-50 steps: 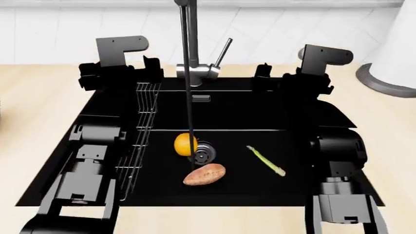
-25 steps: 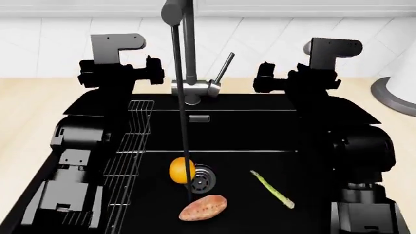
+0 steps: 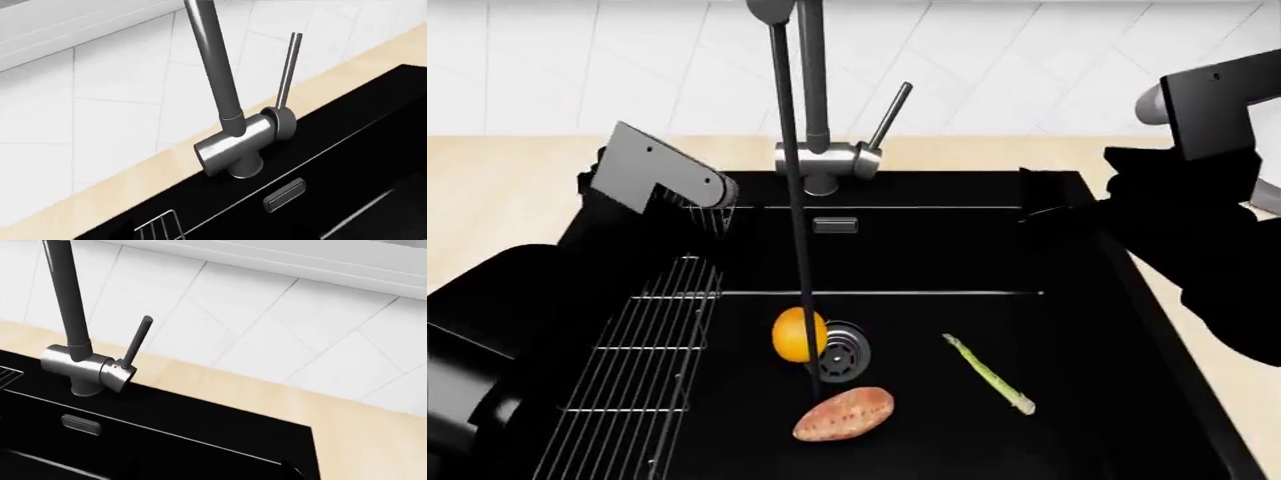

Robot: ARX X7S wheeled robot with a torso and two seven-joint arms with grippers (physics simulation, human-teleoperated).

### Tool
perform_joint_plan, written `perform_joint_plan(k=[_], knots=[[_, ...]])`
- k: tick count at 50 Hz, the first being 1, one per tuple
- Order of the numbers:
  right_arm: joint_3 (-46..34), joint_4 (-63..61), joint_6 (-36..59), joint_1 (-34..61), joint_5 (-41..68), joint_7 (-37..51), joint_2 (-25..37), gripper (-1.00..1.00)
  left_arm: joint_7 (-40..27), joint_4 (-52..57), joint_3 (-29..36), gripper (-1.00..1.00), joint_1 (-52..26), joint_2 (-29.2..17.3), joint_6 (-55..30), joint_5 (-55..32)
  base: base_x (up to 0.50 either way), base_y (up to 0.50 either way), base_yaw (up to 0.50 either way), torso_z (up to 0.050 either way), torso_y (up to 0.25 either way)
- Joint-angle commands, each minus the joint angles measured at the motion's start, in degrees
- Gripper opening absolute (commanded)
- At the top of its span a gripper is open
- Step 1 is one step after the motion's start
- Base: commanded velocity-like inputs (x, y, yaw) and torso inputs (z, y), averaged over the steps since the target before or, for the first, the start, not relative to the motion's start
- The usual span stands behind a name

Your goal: Pick the sweet potatos and asparaguss from the sink and place them in one bowl. Place the orange in the other bowl. Then turn off the sink faucet.

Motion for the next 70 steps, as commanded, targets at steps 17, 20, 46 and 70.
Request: perform_joint_plan(k=[17, 20, 46, 70], knots=[[-5.06, -2.72, 0.37, 9.46, 35.63, 25.35, 8.47, 1.00, 10.84, 22.25, 22.29, 1.00, -5.77, -3.80, -20.01, -6.58, 0.00, 0.00, 0.00, 0.000, 0.000], [-5.82, -2.98, 0.11, 9.50, 34.86, 24.50, 7.99, 1.00, 10.99, 21.83, 24.06, 1.00, -6.01, -3.14, -20.31, -6.45, 0.00, 0.00, 0.00, 0.000, 0.000], [-7.67, -4.93, -3.22, 7.10, 29.03, 18.61, 8.52, 1.00, 13.96, 11.94, 36.96, 1.00, -5.80, -0.74, -13.74, -1.90, 0.00, 0.00, 0.00, 0.000, 0.000], [-9.92, -5.35, -6.39, 5.50, 24.15, 14.13, 7.72, 1.00, 16.34, -3.39, 45.65, 1.00, -8.23, 4.53, -6.47, 4.54, 0.00, 0.00, 0.00, 0.000, 0.000]])
